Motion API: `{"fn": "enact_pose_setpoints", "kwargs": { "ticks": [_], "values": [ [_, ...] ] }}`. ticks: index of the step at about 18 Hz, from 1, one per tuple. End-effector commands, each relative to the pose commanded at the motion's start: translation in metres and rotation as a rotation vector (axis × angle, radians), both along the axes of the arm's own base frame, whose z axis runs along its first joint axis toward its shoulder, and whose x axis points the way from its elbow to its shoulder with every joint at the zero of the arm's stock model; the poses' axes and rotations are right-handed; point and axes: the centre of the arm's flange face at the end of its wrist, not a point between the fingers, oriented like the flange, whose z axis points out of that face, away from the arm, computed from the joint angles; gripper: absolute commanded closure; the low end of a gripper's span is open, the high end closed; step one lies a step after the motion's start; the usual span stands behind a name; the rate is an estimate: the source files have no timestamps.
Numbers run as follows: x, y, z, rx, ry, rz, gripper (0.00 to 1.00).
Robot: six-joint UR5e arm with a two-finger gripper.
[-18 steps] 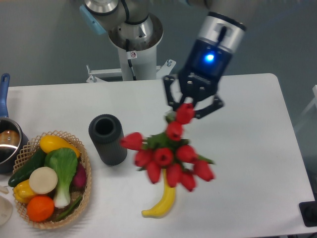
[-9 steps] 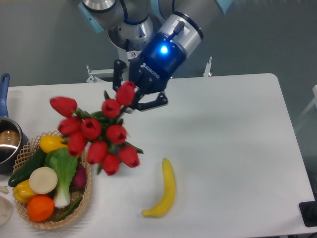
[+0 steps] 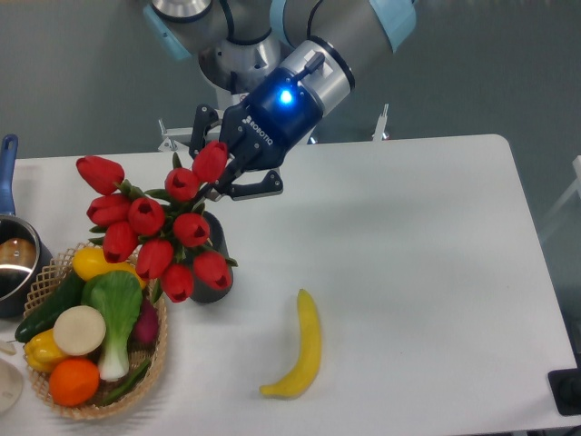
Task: Insert the flowers into the vase
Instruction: 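Lower the tulip stems into the black vase opening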
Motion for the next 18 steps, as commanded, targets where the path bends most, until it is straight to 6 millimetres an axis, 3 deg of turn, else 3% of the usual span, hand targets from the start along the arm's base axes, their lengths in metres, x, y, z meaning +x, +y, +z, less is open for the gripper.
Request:
{"fn": "enact_pose_setpoints", "kwargs": {
  "ticks": [7, 18],
  "values": [
    [0.004, 0.002, -0.023, -0.015, 0.008, -0.015, 1.00],
    [0.033, -0.014, -0.099, -0.049, 0.027, -0.062, 0.97]
  ]
}}
